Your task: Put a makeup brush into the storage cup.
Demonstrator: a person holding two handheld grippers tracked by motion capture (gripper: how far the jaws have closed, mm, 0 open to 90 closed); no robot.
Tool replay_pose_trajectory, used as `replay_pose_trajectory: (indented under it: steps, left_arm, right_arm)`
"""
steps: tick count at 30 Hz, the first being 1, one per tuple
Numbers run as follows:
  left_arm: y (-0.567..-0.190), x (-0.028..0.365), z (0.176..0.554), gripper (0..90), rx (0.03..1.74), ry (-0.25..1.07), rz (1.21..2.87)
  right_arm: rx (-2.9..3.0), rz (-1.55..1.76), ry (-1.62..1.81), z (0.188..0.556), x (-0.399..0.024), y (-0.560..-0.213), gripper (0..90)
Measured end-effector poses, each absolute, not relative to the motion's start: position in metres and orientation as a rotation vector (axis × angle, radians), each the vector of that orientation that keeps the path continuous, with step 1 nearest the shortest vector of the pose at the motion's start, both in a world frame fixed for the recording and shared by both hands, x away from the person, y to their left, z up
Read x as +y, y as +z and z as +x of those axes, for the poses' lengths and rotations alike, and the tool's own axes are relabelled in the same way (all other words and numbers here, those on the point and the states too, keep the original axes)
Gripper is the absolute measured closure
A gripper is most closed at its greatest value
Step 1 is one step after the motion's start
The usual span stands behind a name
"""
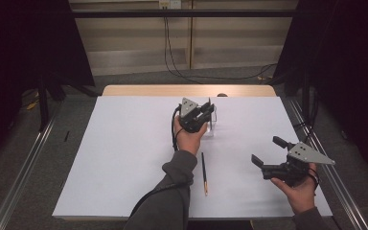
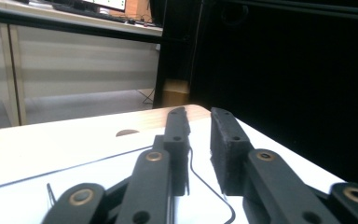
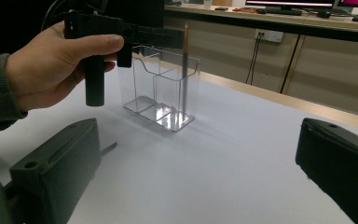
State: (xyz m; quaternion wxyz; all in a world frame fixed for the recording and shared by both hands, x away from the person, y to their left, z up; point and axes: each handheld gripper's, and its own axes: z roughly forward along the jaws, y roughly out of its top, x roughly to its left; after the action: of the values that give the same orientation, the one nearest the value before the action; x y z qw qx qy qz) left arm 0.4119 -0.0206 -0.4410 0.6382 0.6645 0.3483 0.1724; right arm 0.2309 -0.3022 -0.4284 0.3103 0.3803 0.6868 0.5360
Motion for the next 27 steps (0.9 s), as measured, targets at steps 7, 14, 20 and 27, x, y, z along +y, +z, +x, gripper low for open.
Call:
replay_pose_trajectory:
  steps: [7, 14, 20, 27]
  left_arm:
    - [-0.434, -0.016, 0.412, 70.0, 0.801, 0.394, 1.488]
    - [-0.429, -0.009, 0.411, 65.3, 0.794, 0.386, 1.473]
    - [-0.426, -0.004, 0.410, 60.9, 0.788, 0.369, 1.469]
    - [-0.425, 0.002, 0.409, 55.4, 0.775, 0.381, 1.462]
  right_arm:
    - [1.820, 1.002, 1.418, 0.231, -0.301, -0.429, 0.0]
    - [1.820, 1.006, 1.417, 0.231, -0.301, -0.429, 0.0]
    - [1.817, 1.008, 1.408, 0.231, -0.300, -0.429, 0.0]
    - [1.829, 0.993, 1.409, 0.231, -0.300, -0.429, 0.0]
